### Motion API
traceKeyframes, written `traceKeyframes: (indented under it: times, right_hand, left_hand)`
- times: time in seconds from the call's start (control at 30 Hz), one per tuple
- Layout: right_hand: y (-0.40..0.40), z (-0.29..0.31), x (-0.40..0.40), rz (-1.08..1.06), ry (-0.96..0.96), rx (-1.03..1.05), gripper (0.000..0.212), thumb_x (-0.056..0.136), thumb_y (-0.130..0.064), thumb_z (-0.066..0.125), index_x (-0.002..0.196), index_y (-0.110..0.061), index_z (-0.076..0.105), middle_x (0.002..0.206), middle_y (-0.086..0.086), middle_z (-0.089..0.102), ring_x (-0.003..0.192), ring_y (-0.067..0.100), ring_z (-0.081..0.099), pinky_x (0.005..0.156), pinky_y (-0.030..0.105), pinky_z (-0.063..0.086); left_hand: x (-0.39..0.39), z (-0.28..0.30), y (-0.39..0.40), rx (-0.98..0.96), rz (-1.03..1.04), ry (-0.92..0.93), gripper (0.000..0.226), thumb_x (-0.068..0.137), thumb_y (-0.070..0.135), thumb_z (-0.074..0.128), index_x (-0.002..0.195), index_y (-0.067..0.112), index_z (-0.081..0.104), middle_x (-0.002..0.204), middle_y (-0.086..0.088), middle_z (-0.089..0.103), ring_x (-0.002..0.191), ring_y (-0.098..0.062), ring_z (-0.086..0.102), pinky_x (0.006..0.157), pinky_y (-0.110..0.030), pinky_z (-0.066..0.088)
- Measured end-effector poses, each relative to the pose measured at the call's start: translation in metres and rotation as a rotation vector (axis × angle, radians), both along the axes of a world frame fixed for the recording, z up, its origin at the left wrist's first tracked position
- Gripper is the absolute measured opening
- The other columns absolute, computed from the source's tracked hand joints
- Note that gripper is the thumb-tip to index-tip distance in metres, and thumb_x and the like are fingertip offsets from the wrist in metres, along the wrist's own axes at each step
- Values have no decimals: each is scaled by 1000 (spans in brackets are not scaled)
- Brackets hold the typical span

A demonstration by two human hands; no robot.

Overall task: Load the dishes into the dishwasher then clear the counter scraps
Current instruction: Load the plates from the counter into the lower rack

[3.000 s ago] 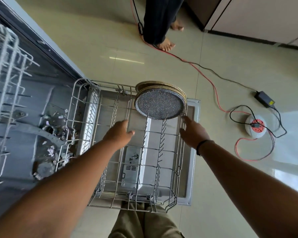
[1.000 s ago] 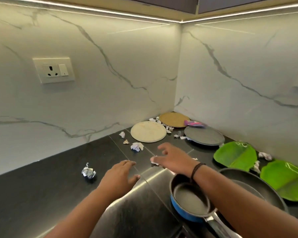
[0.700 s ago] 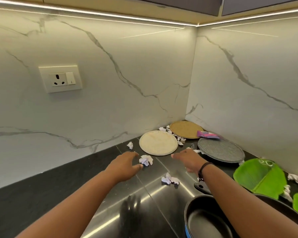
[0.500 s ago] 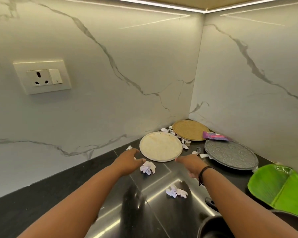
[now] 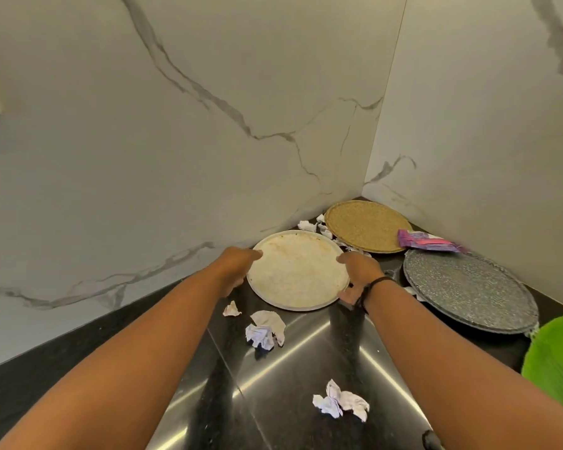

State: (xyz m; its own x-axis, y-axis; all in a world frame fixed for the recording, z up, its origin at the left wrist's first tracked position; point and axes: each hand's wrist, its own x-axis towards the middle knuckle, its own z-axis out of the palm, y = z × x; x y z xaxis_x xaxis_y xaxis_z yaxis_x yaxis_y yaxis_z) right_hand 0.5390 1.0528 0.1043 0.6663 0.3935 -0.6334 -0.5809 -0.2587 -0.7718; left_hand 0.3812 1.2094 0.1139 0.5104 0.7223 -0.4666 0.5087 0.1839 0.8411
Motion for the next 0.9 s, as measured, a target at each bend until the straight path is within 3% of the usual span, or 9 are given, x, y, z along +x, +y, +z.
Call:
traceKeyframes:
  times: [0.07,0.13,0.17,0.27,0.33,0.43,0.6,0.7,0.9]
  right_hand:
    - [1,-2,5,-25,19,-19,44,86,-17,60,129,-15,47,115,4,49,105,28,55,69,37,52]
    - [1,-4,10,-52,42,-6,28,89,-17,59,117,-16,54,92,4,55,68,16,53,41,21,42]
    - [0,-4,11,-57,41,-2,19,90,-16,59,108,-17,56,79,2,52,56,11,45,35,16,36]
    - [-2,0,8,-56,57,30,9,92,-14,58,100,-17,55,72,1,47,55,9,42,34,14,36]
    - [-5,9,0,-61,20,69,14,93,-10,56,106,-14,53,75,4,51,59,11,48,36,17,42]
    - [-21,36,-15,-72,-37,148,17,91,-6,56,108,-10,53,77,6,57,63,14,55,41,21,46]
    - [-70,77,-38,-42,-97,202,29,91,-5,57,120,-3,51,79,9,59,68,18,59,52,26,54]
    - [-117,102,-63,-67,-162,199,41,91,-3,56,131,-3,47,81,10,60,67,20,61,47,26,56]
    - [-234,141,-131,-250,-293,186,11,92,1,54,98,-8,55,82,11,61,67,21,61,45,27,55]
  left_hand:
    - [7,-4,4,-42,22,5,52,94,25,60,139,7,40,146,-11,40,128,-32,43,104,-42,39]
    - [9,-6,7,-63,72,-3,47,93,24,60,135,9,42,137,-11,45,119,-29,48,98,-40,45]
    - [9,-6,8,-77,108,-13,40,94,23,59,129,9,46,125,-10,50,110,-26,51,93,-37,47]
    - [4,-2,8,-131,207,-53,11,93,18,58,94,7,55,85,-7,53,78,-16,51,75,-26,47]
    - [-2,1,7,-135,216,-70,12,92,13,56,81,8,56,74,-7,51,65,-12,44,63,-21,40]
    - [-15,12,3,-90,218,-98,8,89,10,57,82,8,62,75,-7,53,66,-12,48,56,-21,39]
    - [-38,44,-22,-152,152,-216,6,89,3,58,84,6,61,63,-4,58,66,-14,53,60,-23,45]
    - [-57,74,-55,-208,24,-280,6,92,5,56,88,4,60,72,-7,60,70,-17,58,66,-27,52]
    - [-81,111,-144,-210,-187,-390,5,91,-2,56,90,0,60,77,-11,62,68,-19,60,61,-27,57]
